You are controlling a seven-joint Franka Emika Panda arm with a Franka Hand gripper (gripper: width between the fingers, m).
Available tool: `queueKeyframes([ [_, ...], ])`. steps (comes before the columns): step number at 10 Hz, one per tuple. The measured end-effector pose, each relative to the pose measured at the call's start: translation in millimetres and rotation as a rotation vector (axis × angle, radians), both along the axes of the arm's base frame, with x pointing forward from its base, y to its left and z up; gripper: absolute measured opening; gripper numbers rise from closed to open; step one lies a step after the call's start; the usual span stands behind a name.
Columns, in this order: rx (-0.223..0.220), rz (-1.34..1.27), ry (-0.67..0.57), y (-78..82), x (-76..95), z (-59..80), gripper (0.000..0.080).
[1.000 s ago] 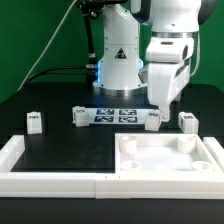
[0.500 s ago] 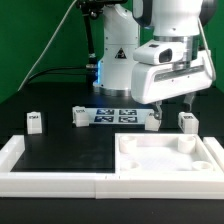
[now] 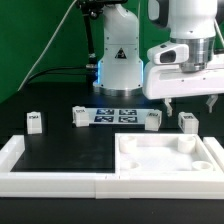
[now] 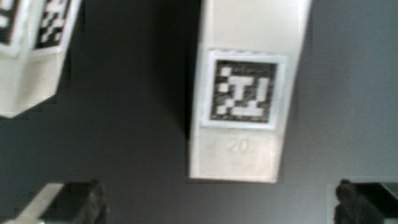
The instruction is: Assemble one leg
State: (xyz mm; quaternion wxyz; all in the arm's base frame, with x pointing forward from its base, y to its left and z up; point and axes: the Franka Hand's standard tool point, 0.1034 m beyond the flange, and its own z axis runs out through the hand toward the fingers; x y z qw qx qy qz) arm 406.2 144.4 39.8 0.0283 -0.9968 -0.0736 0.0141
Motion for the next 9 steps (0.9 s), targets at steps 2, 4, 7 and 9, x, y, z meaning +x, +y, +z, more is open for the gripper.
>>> queueKeyframes([
  [2, -0.009, 0.002, 0.031, -1.2, -0.7, -0.1, 0.0649],
  [4, -0.030, 0.010, 0.110, -3.9, -8.2, -1.3, 0.0649],
  [7, -0.091, 0.024, 0.389, -1.9, -11.5, -5.4, 0.0649],
  [9, -0.123, 0.029, 0.558, -1.9, -14.2, -11.2, 0.0649],
])
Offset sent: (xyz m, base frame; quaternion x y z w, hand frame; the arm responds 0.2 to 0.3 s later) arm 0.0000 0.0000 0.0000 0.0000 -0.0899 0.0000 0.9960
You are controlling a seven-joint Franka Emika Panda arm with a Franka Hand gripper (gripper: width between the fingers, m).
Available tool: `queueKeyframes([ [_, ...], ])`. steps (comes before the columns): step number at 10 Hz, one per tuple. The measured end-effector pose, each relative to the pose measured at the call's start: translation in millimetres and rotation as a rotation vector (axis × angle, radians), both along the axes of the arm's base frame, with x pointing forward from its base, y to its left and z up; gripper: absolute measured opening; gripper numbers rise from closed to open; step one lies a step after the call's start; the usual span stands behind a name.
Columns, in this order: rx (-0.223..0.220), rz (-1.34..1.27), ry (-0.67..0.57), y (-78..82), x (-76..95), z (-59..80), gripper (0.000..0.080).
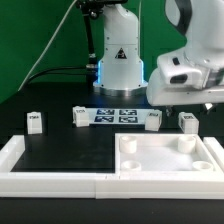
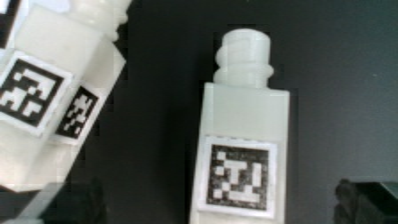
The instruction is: Assemble one leg
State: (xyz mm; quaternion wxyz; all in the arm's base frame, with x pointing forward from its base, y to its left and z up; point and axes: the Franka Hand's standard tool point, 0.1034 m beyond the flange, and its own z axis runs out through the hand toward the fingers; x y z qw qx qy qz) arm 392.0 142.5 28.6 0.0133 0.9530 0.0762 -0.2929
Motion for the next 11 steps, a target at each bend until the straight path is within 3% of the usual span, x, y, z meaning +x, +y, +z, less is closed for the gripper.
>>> queueKeyframes([
  [3, -0.056, 0.009, 0.294, -4.0, -9.2, -4.7, 0.0649],
  [4, -0.064, 0.008, 0.342, -2.8, -7.3, -9.4, 0.0649],
  [8, -0.067, 0.021, 0.356, 3.2, -10.2, -15.1, 0.0649],
  [11, -0.067, 0.021, 0.356, 3.1, -10.2, -15.0, 0.0287],
])
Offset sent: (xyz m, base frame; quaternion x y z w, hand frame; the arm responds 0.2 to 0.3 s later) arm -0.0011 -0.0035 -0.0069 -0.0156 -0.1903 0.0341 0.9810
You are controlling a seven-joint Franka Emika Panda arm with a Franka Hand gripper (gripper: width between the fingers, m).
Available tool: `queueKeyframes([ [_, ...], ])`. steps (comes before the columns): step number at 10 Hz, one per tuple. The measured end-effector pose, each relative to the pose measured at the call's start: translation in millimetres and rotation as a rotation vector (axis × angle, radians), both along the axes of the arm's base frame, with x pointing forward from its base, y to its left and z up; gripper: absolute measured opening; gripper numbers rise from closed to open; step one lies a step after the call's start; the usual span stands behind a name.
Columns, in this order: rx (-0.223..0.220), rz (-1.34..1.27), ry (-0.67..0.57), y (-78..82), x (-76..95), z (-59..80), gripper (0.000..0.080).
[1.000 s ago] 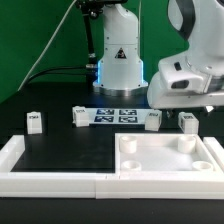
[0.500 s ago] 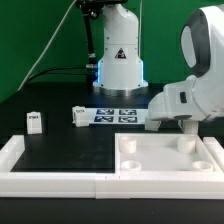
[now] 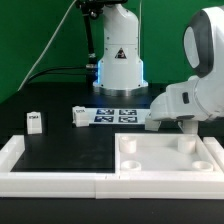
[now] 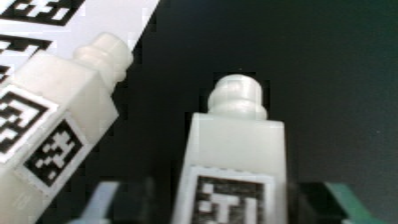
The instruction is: Assemble one leg
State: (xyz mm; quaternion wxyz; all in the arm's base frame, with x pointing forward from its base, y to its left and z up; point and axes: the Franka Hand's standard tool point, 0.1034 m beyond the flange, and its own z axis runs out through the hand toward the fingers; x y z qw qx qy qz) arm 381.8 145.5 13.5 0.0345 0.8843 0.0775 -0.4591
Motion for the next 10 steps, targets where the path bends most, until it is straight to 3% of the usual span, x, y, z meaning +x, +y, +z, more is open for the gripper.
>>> queueKeyframes([
  [6, 0.000, 0.000, 0.000, 0.0, 0.0, 0.0, 0.0288],
  [7, -0.001, 0.002, 0.006, 0.6, 0.4, 4.4, 0.0288],
  [10, 0.014, 0.007, -0.022, 1.3, 13.5, 43.7, 0.0289],
])
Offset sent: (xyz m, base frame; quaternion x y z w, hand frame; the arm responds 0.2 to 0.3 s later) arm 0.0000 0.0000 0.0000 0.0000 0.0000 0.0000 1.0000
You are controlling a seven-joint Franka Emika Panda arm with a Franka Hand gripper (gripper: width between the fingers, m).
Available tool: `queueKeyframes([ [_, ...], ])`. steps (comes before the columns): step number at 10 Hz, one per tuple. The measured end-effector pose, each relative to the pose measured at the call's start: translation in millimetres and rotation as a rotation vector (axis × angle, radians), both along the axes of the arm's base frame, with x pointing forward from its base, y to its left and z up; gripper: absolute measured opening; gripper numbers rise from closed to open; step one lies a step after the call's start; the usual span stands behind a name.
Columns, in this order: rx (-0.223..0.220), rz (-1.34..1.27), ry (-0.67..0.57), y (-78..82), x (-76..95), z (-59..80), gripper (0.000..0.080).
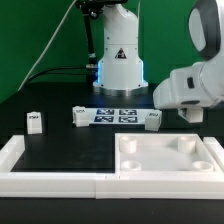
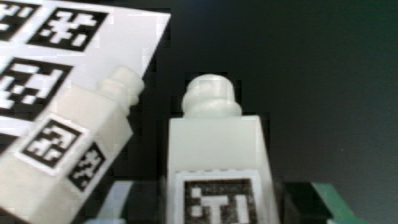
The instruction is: Assemble one leg
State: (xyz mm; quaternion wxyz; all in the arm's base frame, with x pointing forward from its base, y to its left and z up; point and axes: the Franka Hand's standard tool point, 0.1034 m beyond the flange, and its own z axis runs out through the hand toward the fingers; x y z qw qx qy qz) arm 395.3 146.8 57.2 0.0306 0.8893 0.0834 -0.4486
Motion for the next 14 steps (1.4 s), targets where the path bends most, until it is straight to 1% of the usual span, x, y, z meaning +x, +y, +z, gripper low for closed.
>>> queueKeyframes([
  [2, 0.046, -0.007, -0.026, -6.8, 11.5, 10.9, 0.0289],
  [4, 0.047, -0.008, -0.038, -5.7, 12.7, 9.2, 0.0290],
  [5, 0.064, -0.014, -0.136, -3.5, 22.5, 5.9, 0.0290],
  [6, 0.080, -0.019, -0.250, -3.2, 26.4, 6.2, 0.0290],
  [7, 0.073, -0.040, -0.335, -5.8, 24.8, 7.3, 0.0290],
  [8, 0.028, -0.119, -0.462, -12.3, 23.7, 9.6, 0.0290],
  [9, 0.013, -0.162, -0.557, -16.2, 20.6, 17.5, 0.0290],
  [10, 0.017, -0.191, -0.645, -16.7, 25.5, 25.4, 0.0290],
  [11, 0.029, -0.203, -0.708, -16.3, 32.1, 32.6, 0.0290],
  [12, 0.061, -0.214, -0.821, -13.1, 44.4, 39.2, 0.0290],
  [13, 0.092, -0.220, -0.920, -10.9, 52.1, 43.9, 0.0290],
  [14, 0.120, -0.220, -0.990, -9.8, 62.3, 47.2, 0.0290],
])
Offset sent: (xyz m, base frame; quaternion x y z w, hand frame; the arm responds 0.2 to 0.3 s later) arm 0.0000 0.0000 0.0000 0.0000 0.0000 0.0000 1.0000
